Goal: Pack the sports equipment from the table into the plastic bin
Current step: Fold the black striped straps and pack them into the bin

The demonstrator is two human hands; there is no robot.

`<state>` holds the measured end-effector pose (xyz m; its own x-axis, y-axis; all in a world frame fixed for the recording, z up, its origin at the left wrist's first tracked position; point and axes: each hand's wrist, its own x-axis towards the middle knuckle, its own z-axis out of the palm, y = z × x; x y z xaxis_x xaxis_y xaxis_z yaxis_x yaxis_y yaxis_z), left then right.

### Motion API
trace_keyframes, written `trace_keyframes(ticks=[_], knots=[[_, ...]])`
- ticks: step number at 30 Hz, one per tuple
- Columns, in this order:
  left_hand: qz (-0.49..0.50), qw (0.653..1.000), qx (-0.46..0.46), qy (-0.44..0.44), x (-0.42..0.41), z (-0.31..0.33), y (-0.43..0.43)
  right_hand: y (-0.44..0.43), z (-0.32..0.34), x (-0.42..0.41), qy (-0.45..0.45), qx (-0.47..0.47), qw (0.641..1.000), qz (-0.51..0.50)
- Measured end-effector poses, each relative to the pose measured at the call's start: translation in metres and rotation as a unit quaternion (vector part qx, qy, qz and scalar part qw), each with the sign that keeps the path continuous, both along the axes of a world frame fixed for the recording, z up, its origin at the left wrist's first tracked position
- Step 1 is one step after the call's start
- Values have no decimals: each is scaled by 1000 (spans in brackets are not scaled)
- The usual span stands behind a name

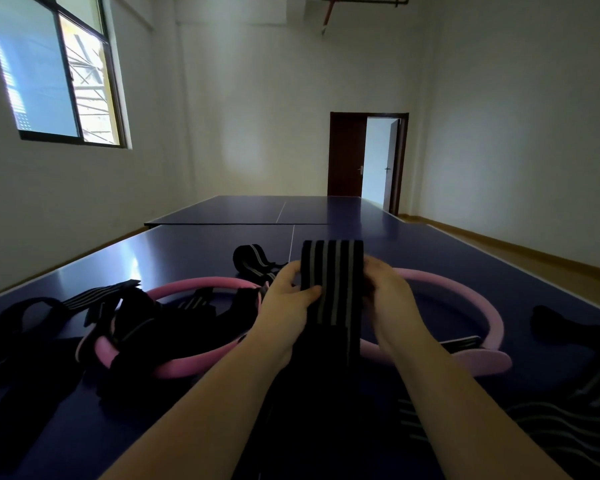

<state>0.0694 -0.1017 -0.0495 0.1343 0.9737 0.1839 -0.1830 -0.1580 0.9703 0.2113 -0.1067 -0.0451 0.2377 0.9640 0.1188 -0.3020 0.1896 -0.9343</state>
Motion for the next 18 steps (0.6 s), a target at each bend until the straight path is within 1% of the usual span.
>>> trace_keyframes(ticks=[1, 2, 3, 5, 6, 7, 9, 11, 12, 14, 18], knots=[[3, 1000, 3, -10, -1, -2, -3, -4, -6, -1, -39, -19, 999, -6], [1, 1000, 3, -22, -1, -4, -5, -6, -13, -1, -59, -30, 998, -2], [0, 999, 0, -36, -2, -8, -7, -9, -20, -1, -52, -34, 998, 20], [-2, 998, -4, -58, -5, -14, -10, -13, -30, 0, -10, -9, 997, 72], [-5, 998, -7, -66, -6, -17, -10, -13, -33, 2, -19, 6, 997, 71], [-10, 997, -17, -76, -9, -20, -10, -13, -35, 4, -59, 20, 997, 53], [-32, 995, -39, -92, -15, -24, -11, -15, -36, 8, -182, 60, 981, -41], [-52, 994, -40, -83, -19, -25, -11, -15, -36, 10, -242, 114, 955, -125], [-60, 995, -32, -78, -21, -26, -13, -15, -38, 10, -247, 126, 950, -144], [-65, 995, -19, -72, -17, -28, -18, -15, -43, 8, -236, 141, 952, -138], [-14, 999, 24, -44, -11, -35, -21, -14, -53, 2, -266, 120, 952, -94]])
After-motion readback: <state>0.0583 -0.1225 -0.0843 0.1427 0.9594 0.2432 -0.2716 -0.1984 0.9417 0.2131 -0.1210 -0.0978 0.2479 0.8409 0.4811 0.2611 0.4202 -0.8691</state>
